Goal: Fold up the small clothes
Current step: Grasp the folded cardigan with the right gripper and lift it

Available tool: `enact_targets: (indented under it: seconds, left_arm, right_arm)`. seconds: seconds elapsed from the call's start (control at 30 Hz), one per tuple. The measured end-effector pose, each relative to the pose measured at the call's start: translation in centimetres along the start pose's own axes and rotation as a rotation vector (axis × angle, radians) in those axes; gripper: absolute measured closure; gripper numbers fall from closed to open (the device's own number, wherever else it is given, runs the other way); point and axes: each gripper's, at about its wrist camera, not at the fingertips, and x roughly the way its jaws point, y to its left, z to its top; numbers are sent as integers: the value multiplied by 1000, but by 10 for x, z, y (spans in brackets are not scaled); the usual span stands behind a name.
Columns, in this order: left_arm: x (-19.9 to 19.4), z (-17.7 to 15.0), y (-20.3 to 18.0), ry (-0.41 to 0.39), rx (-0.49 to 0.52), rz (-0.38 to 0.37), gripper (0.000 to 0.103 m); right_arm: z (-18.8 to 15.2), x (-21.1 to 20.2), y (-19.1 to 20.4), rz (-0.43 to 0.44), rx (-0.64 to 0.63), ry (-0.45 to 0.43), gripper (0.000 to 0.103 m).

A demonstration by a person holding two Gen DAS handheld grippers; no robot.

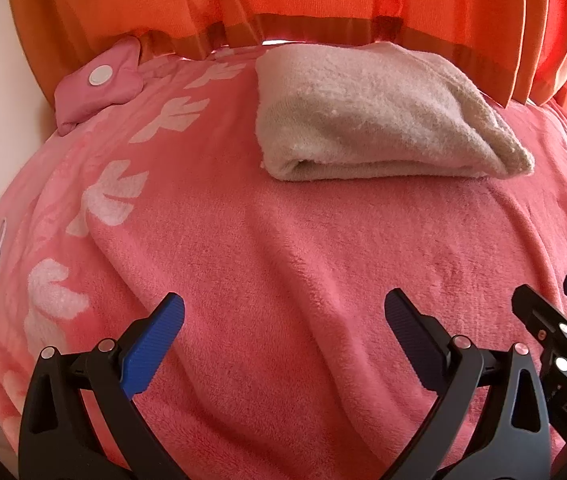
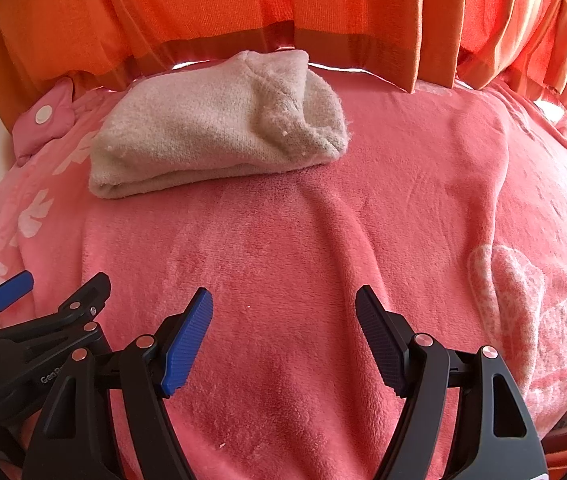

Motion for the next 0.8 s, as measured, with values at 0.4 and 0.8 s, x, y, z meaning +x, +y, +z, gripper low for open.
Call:
enact_targets:
  seconds: [0.4,0.8]
  left_arm:
    - [37,76,31,97,-250,-220,5]
    - [111,137,45,149,-348,-406,5]
  right_arm:
    - [100,54,-79,221,256,49,29]
    - [183,146,-32,438,256,139,59]
